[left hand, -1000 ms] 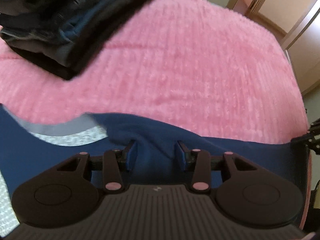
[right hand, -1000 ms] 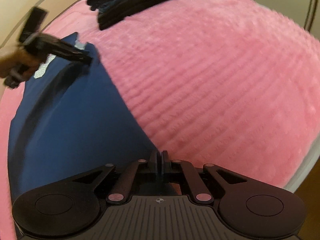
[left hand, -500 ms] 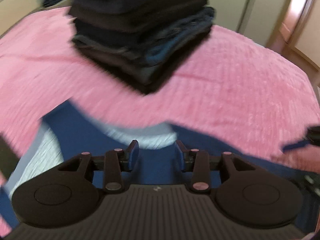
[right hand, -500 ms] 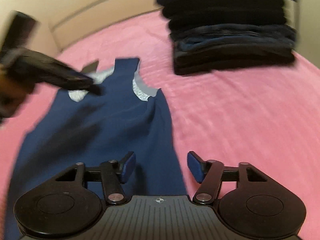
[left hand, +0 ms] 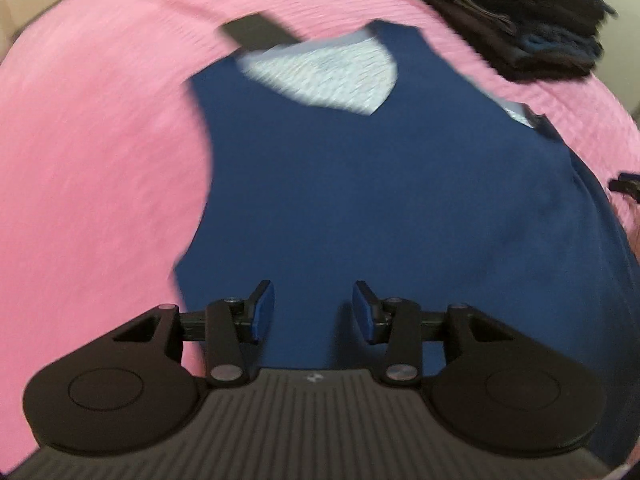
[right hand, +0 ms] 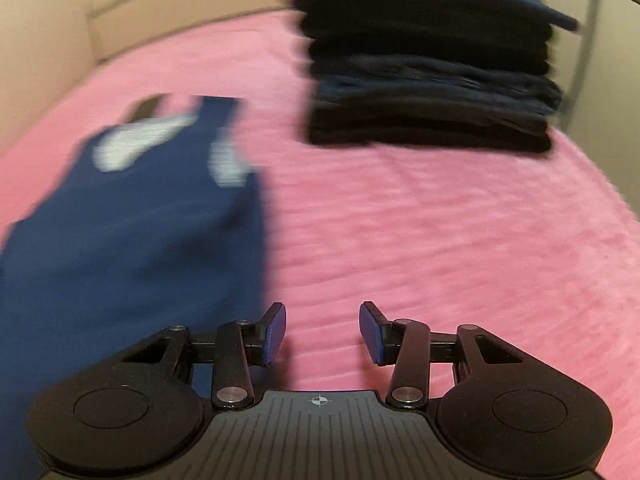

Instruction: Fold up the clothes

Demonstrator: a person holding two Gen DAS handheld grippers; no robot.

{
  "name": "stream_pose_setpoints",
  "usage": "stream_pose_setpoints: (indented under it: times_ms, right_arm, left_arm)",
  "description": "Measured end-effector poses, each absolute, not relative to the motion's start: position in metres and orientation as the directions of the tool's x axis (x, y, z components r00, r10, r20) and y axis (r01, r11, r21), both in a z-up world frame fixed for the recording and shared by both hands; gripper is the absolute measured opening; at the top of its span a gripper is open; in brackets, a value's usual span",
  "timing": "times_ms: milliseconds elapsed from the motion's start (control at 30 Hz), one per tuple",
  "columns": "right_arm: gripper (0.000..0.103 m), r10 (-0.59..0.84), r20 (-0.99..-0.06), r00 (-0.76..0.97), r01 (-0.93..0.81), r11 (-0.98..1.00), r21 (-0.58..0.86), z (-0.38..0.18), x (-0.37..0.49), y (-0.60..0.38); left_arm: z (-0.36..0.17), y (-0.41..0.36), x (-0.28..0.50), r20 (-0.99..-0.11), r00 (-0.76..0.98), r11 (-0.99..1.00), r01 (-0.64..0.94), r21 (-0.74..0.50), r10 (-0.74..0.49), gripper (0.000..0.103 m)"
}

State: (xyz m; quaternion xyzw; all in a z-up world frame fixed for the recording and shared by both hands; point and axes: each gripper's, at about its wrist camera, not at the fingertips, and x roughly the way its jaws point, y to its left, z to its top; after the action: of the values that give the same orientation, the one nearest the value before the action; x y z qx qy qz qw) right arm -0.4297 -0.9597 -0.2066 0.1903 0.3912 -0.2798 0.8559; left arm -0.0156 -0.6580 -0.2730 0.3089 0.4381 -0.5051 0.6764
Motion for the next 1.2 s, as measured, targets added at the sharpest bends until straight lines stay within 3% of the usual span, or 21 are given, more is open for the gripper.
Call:
stream_pose_setpoints:
  times_ms: [133, 200, 300, 367, 433, 567, 633, 700, 733, 933, 1200]
  right_arm:
    - [0.045, -0.127, -0.787, 0.604, 0.469, 0.855, 0.221, -0.213, -0.412, -0.911]
    - [0.045, -0.099, -0.822, 0.560, 0.452, 0.869, 0.203, -0.228, -0.411, -0.905]
    - [0.044, -0.188, -0.837, 0.514, 0.593, 0.783, 0.188, -0.241, -0.439, -0.932]
    - [0.037, -0.216, -0.846, 0.487, 0.645, 0.742, 0.182, -0.239, -0.450, -0.943]
    - [0.039, -0.270, -0.876, 0.400, 0.673, 0.735, 0.081, -0.233, -0.449, -0.937]
    - [0.039, -0.248, -0.888, 0.388, 0.699, 0.707, 0.108, -0.216, -0.460, -0.908]
    - [0.043, -0.236, -0.892, 0.385, 0.695, 0.710, 0.112, -0.208, -0.469, -0.881]
    - [0.070, -0.214, -0.900, 0.380, 0.690, 0.714, 0.122, -0.204, -0.482, -0.852]
    - [0.072, -0.201, -0.906, 0.372, 0.688, 0.715, 0.124, -0.205, -0.486, -0.839]
    - [0.072, -0.111, -0.961, 0.252, 0.687, 0.720, 0.097, -0.223, -0.504, -0.788]
    - [0.072, -0.169, -0.955, 0.245, 0.671, 0.741, 0.041, -0.206, -0.516, -0.805]
  left_arm:
    - [-0.284, -0.611, -0.029, -0.919, 0.085, 0.319, 0.947, -0.047, -0.386, 0.038]
    - [-0.296, -0.592, -0.037, -0.930, 0.081, 0.310, 0.950, -0.037, -0.359, 0.038]
    - [-0.300, -0.567, -0.038, -0.920, 0.086, 0.331, 0.942, -0.050, -0.383, 0.040]
    - [-0.297, -0.555, -0.037, -0.916, 0.077, 0.346, 0.936, -0.070, -0.394, 0.040]
    - [-0.293, -0.540, -0.040, -0.913, 0.070, 0.342, 0.936, -0.079, -0.401, 0.040]
    - [-0.282, -0.506, -0.061, -0.911, 0.034, 0.301, 0.948, -0.101, -0.412, 0.039]
    - [-0.275, -0.490, -0.076, -0.910, 0.009, 0.276, 0.954, -0.117, -0.414, 0.039]
    - [-0.268, -0.477, -0.096, -0.911, -0.012, 0.250, 0.960, -0.126, -0.413, 0.040]
    - [-0.266, -0.470, -0.105, -0.912, -0.025, 0.240, 0.961, -0.134, -0.410, 0.040]
    - [-0.274, -0.421, -0.145, -0.929, -0.127, 0.271, 0.935, -0.229, -0.347, 0.045]
    - [-0.294, -0.392, -0.168, -0.924, -0.187, 0.419, 0.849, -0.323, -0.334, 0.043]
